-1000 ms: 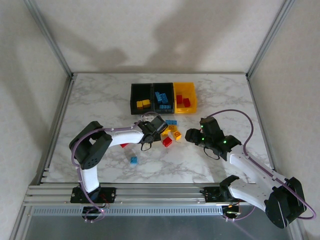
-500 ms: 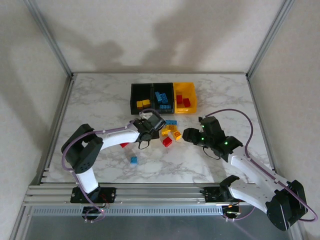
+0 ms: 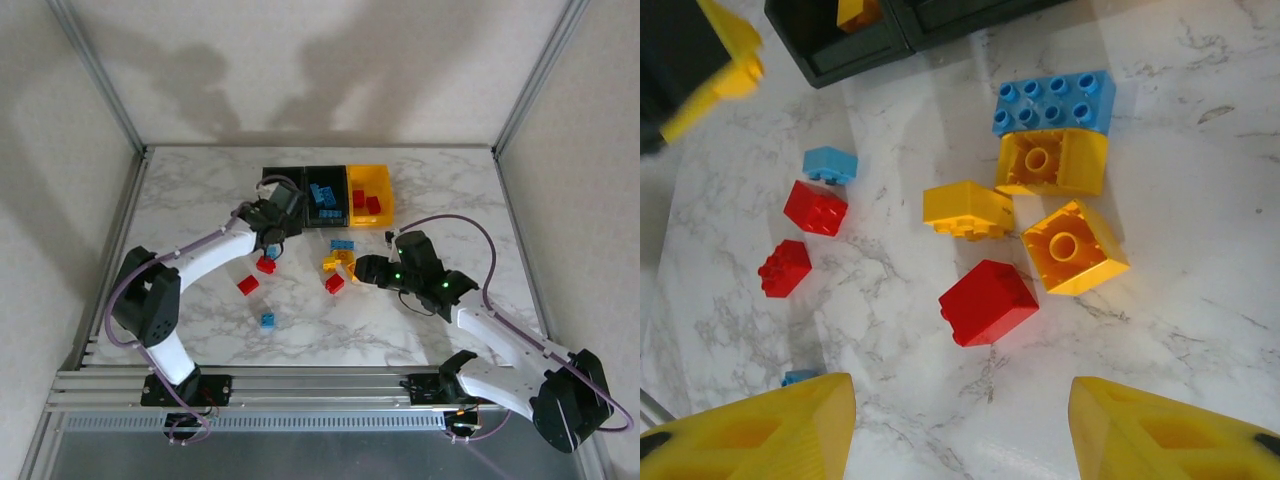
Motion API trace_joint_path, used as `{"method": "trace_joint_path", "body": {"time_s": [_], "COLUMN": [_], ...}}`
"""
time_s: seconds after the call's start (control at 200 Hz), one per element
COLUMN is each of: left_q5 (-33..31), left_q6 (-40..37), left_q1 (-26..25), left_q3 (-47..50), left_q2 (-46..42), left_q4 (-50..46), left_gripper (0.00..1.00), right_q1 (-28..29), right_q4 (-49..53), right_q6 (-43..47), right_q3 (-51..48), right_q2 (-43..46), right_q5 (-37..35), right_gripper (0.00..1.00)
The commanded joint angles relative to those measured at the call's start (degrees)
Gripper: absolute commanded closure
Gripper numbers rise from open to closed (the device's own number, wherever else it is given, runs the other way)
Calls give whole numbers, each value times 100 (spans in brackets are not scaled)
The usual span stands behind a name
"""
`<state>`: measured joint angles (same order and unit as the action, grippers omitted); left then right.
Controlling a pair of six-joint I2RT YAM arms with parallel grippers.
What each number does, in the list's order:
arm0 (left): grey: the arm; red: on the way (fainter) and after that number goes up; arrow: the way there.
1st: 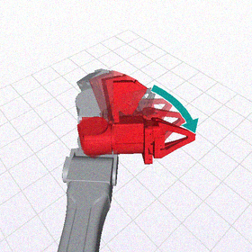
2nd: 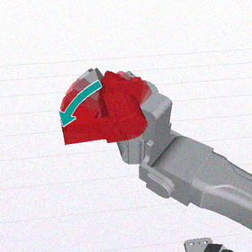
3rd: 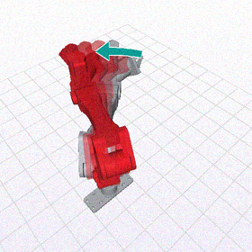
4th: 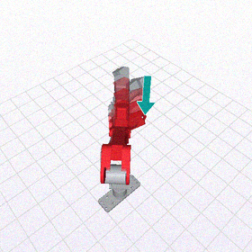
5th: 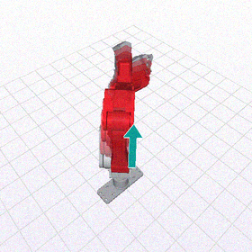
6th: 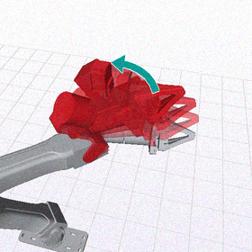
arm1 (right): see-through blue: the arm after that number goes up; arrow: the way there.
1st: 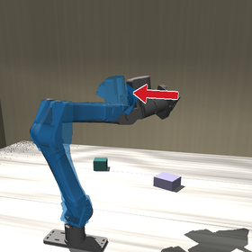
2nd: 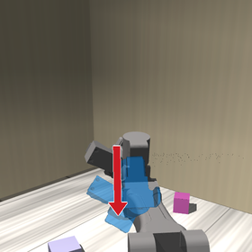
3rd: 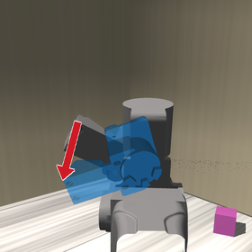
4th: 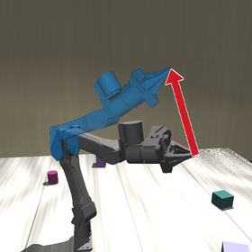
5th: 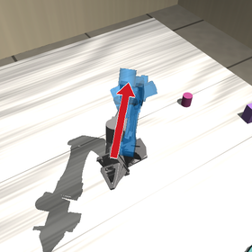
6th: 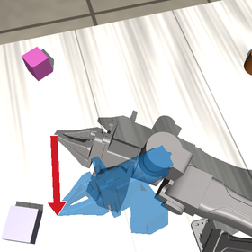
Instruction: Sort the legos into containers by color
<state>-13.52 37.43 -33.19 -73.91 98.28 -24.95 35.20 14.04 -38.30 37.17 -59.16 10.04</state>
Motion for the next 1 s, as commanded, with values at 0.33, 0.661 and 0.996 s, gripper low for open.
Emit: {"method": "trace_joint_path", "body": {"time_s": [0.33, 0.661, 0.996], "left_q5": [137, 238, 202], "left_q6": [-731, -791, -799], "left_q1": [739, 858, 868], "left_q3": [-2345, -3520, -3629], "left_q2": [1951, 3065, 3121], "left_q4": [-620, -986, -1037], "left_gripper": [66, 63, 49], "right_q1": [128, 127, 128], "right_q4": [-328, -295, -228], "right_q6": [82, 139, 165], "right_q3": [278, 348, 375], "right_q2": [-396, -548, -536], "right_q5": [79, 7, -59], "right_gripper": [42, 42, 42]}}
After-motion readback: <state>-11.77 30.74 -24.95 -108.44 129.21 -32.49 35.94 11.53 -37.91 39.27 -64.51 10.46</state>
